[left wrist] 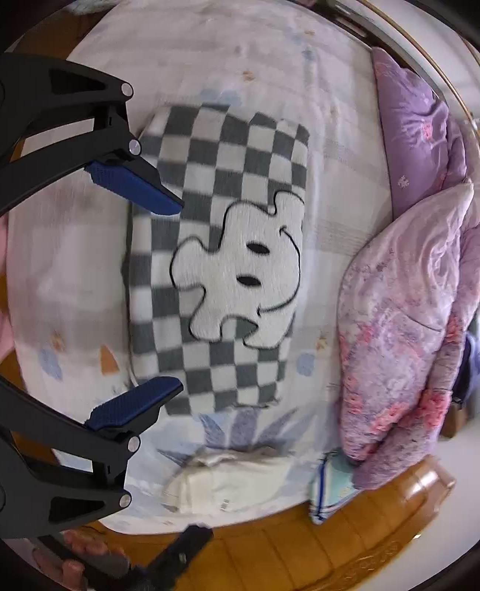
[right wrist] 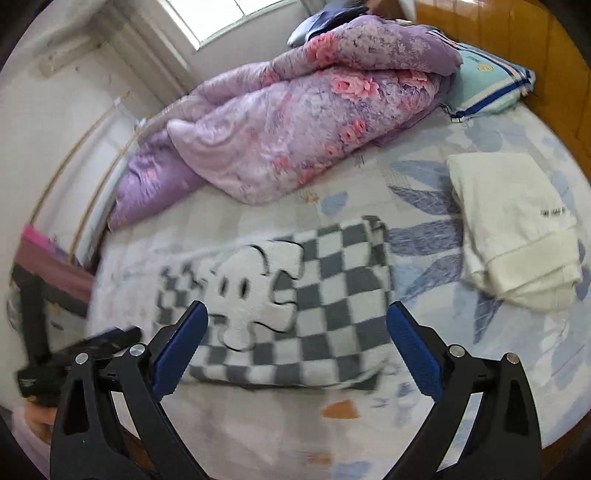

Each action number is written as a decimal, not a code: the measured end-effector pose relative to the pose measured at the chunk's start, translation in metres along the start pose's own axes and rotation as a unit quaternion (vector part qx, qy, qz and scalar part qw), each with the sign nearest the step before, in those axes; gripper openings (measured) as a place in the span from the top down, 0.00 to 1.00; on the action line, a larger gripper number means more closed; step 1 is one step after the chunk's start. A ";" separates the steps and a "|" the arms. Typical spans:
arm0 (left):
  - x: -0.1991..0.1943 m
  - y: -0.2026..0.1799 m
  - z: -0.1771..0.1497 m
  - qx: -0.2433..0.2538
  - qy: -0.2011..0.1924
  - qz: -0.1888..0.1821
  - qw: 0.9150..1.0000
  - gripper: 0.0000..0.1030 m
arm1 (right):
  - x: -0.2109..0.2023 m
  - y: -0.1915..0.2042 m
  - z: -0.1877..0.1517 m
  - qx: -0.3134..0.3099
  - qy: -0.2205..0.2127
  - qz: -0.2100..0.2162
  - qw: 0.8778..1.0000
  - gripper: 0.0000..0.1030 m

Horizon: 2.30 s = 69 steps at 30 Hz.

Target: Fold large clothes

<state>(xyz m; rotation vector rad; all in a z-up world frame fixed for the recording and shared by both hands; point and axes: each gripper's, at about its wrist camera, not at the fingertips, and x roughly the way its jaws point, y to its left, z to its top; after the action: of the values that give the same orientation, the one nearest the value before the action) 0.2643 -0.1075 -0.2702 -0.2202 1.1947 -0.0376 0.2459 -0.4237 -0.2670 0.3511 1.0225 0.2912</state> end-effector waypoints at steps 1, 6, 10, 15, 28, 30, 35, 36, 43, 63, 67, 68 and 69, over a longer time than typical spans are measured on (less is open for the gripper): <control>0.001 -0.004 -0.003 -0.008 -0.008 0.004 1.000 0.11 | 0.003 -0.005 0.001 -0.008 -0.002 0.000 1.000 0.09; 0.007 -0.038 -0.015 -0.023 -0.062 0.056 0.996 0.11 | 0.030 -0.060 0.016 0.022 0.014 0.054 0.998 0.09; 0.027 -0.056 -0.004 -0.005 -0.060 0.060 0.996 0.11 | 0.076 -0.104 0.032 0.055 0.053 0.084 0.994 0.09; 0.060 -0.056 0.021 -0.021 -0.042 0.044 0.998 0.11 | 0.146 -0.154 0.056 0.093 0.103 0.125 0.982 0.09; 0.119 -0.007 0.026 -0.057 0.001 0.101 0.993 0.11 | 0.323 -0.202 0.086 0.207 0.199 0.260 0.922 0.08; 0.123 -0.001 0.021 -0.054 0.008 0.108 0.993 0.11 | 0.331 -0.195 0.082 0.186 0.199 0.262 0.926 0.06; 0.127 0.009 0.018 -0.060 0.019 0.101 0.993 0.12 | 0.322 -0.159 0.048 0.123 0.288 0.278 0.908 0.07; 0.129 0.009 0.020 -0.058 0.022 0.099 0.993 0.17 | 0.313 -0.153 0.040 0.103 0.285 0.263 0.916 0.08; 0.155 0.017 0.057 -0.046 0.051 0.072 0.995 0.69 | 0.266 -0.170 -0.011 0.224 0.266 0.182 0.920 0.54; 0.366 0.042 0.197 0.066 0.303 0.109 0.944 0.98 | 0.269 -0.083 -0.032 0.114 0.292 -0.033 0.949 0.54; 0.362 0.012 0.182 0.144 0.299 0.193 0.924 0.98 | 0.265 -0.082 -0.040 0.125 0.277 -0.037 0.952 0.53; 0.353 0.008 0.182 0.149 0.311 0.191 0.919 1.00 | 0.261 -0.084 -0.043 0.122 0.280 -0.043 0.951 0.53; 0.341 0.009 0.185 0.124 0.329 0.170 0.921 1.00 | 0.261 -0.082 -0.042 0.121 0.286 -0.049 0.949 0.53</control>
<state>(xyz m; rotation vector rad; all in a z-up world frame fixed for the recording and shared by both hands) 0.5609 -0.1199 -0.5200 0.2525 1.8694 0.0461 0.3437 -0.3885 -0.5241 0.4486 1.6507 0.1777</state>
